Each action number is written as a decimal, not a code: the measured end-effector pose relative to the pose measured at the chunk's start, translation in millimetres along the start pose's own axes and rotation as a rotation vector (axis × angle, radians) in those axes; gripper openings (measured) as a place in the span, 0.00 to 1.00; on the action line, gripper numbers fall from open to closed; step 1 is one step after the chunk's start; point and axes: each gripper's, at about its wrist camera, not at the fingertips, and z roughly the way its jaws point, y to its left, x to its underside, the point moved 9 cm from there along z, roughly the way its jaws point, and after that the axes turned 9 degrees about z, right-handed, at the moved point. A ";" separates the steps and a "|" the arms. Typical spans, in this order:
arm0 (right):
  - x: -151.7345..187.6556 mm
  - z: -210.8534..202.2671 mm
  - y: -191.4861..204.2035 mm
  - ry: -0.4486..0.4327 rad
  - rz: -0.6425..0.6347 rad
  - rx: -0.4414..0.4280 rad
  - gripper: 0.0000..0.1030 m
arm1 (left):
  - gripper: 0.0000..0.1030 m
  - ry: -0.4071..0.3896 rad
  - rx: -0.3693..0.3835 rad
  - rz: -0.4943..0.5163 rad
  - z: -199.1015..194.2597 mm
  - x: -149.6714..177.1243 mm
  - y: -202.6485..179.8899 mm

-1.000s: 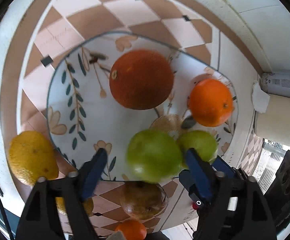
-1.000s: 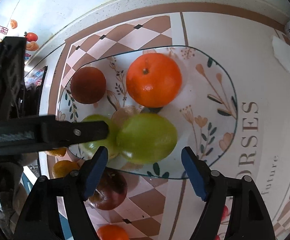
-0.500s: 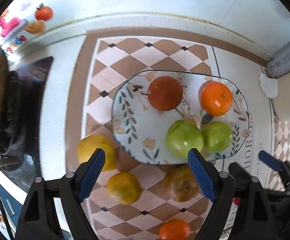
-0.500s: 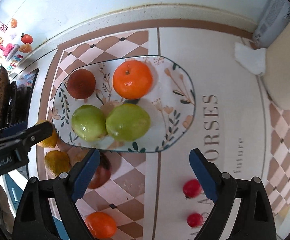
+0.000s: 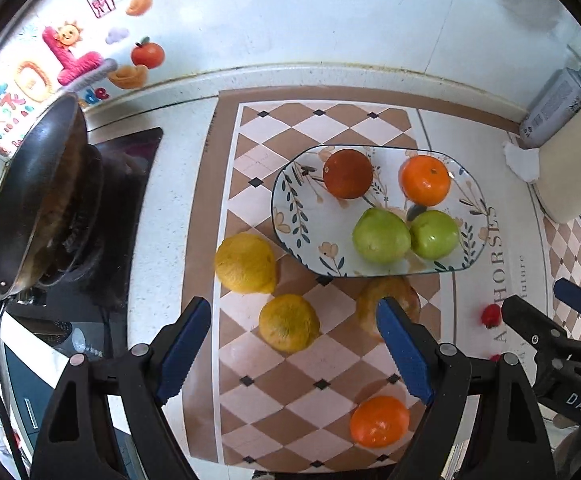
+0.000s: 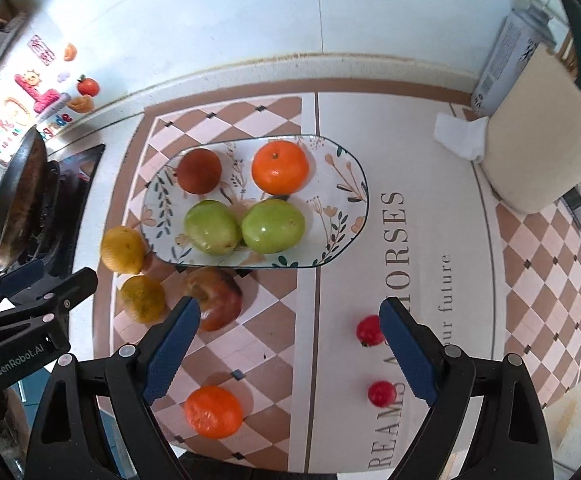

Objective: Organize fruits
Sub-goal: 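Lift both tools and move toward the remaining fruits, then grasp the brown pear with the right tool while the left grasps yellow citrus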

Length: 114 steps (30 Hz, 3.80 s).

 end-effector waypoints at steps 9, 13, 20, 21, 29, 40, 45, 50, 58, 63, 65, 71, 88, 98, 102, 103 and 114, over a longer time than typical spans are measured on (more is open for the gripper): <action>19.8 -61.6 7.7 -0.077 -0.015 -0.024 0.91 | 0.82 -0.085 0.011 0.023 -54.8 16.5 -8.5; 29.0 -88.5 9.7 -0.110 -0.020 -0.036 0.91 | 0.82 -0.131 0.018 0.009 -81.1 20.9 -8.3; 37.7 -126.8 8.4 -0.157 -0.021 -0.041 0.91 | 0.82 -0.194 0.029 0.000 -117.0 29.6 -11.4; 38.4 -131.3 8.9 -0.162 -0.024 -0.043 0.91 | 0.82 -0.199 0.032 -0.002 -120.3 31.2 -12.4; 41.7 -151.8 11.0 -0.179 -0.020 -0.075 0.91 | 0.82 -0.230 0.033 -0.001 -138.8 37.6 -18.2; 35.7 -74.6 17.3 -0.059 0.017 -0.169 0.91 | 1.00 -0.184 -0.121 -0.017 -99.6 27.7 9.9; 28.9 0.1 26.7 0.051 0.064 -0.200 0.91 | 1.00 -0.084 -0.184 -0.063 -49.4 28.7 44.2; 23.7 75.0 42.7 0.161 0.086 -0.211 0.90 | 1.00 0.053 -0.148 -0.149 7.6 35.2 72.2; 32.8 151.1 74.7 0.300 0.015 -0.174 0.74 | 1.00 0.241 0.048 -0.275 73.0 47.7 64.9; 38.8 157.1 66.5 0.321 0.000 -0.139 0.66 | 1.00 0.302 0.149 -0.358 95.8 53.9 54.7; 43.3 152.6 52.4 0.319 0.007 -0.130 0.66 | 1.00 0.315 0.181 -0.371 102.2 54.3 48.4; 51.2 138.8 10.5 0.322 0.069 -0.108 0.66 | 1.00 0.322 0.216 -0.332 116.2 47.8 25.2; 82.7 133.8 -19.9 0.363 0.154 -0.131 0.67 | 0.54 0.325 0.185 -0.046 113.5 90.3 -49.0; 87.4 137.1 -18.2 0.391 0.156 -0.116 0.68 | 0.53 0.289 0.149 -0.025 119.1 91.4 -64.2; 87.2 137.7 -16.2 0.394 0.143 -0.105 0.68 | 0.53 0.290 0.157 -0.042 125.3 79.8 -54.6; 88.4 138.9 -14.6 0.400 0.139 -0.102 0.68 | 0.53 0.291 0.158 -0.041 127.1 78.2 -50.1; 91.7 138.8 -5.8 0.386 0.116 -0.100 0.66 | 0.52 0.287 0.168 -0.034 119.9 80.0 -38.4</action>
